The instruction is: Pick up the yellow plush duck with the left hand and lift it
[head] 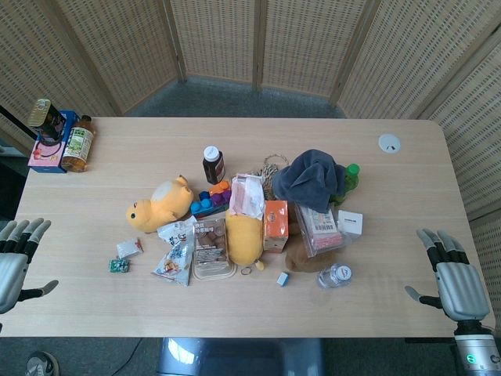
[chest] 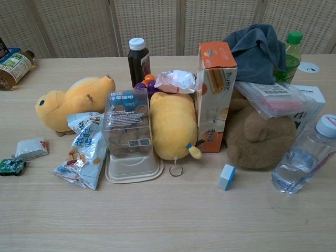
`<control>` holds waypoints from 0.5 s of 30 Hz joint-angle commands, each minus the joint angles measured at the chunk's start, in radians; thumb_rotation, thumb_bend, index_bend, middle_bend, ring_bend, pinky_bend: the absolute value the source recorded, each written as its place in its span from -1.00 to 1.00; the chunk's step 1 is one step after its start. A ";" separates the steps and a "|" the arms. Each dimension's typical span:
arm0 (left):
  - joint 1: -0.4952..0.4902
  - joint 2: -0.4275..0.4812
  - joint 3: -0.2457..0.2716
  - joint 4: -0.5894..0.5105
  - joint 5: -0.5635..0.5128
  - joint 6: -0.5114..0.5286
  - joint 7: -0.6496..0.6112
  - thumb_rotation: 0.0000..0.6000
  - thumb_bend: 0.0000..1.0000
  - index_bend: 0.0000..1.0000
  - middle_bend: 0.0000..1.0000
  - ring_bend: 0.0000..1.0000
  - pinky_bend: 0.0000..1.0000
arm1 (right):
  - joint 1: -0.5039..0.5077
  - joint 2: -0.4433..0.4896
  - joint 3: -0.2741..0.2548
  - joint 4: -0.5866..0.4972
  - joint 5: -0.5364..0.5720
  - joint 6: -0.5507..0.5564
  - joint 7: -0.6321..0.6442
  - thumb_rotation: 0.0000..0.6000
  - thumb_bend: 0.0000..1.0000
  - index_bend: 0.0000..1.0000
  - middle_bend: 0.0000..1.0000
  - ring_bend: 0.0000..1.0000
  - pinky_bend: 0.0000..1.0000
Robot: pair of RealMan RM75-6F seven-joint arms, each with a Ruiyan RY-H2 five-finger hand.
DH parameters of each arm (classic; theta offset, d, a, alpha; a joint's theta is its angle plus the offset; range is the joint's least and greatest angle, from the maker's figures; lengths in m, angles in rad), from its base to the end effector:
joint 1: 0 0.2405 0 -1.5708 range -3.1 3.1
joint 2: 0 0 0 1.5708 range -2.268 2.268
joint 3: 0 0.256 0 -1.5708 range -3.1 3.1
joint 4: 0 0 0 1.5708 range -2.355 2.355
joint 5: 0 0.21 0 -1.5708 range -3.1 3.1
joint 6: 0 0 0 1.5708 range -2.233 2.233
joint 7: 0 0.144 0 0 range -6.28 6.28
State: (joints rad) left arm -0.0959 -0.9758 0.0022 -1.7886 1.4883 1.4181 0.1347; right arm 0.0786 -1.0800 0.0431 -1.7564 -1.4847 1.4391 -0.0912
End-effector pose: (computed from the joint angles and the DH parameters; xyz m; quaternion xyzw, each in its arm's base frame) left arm -0.2935 0.1702 0.1724 -0.6368 -0.3886 -0.3248 0.5813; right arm -0.2904 -0.1752 0.1521 0.6013 -0.4116 0.3741 0.5736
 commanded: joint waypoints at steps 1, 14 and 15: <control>0.000 -0.002 0.000 0.002 -0.005 -0.002 0.000 1.00 -1.00 -1.00 -1.00 -1.00 -1.00 | 0.000 0.000 0.000 0.000 0.000 0.000 0.000 1.00 -1.00 -1.00 -1.00 -1.00 -1.00; -0.041 -0.038 -0.023 0.046 -0.046 -0.067 -0.006 1.00 -1.00 -1.00 -1.00 -1.00 -1.00 | -0.002 0.007 0.006 -0.008 0.009 0.003 0.012 1.00 -1.00 -1.00 -1.00 -1.00 -1.00; -0.055 -0.044 -0.028 0.053 -0.053 -0.086 0.001 1.00 -1.00 -1.00 -1.00 -1.00 -1.00 | -0.002 0.008 0.006 -0.008 0.009 0.003 0.015 1.00 -1.00 -1.00 -1.00 -1.00 -1.00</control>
State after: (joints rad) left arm -0.1335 -1.0095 -0.0172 -1.7472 1.4471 1.3541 0.1303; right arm 0.0765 -1.0723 0.0488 -1.7641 -1.4757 1.4426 -0.0771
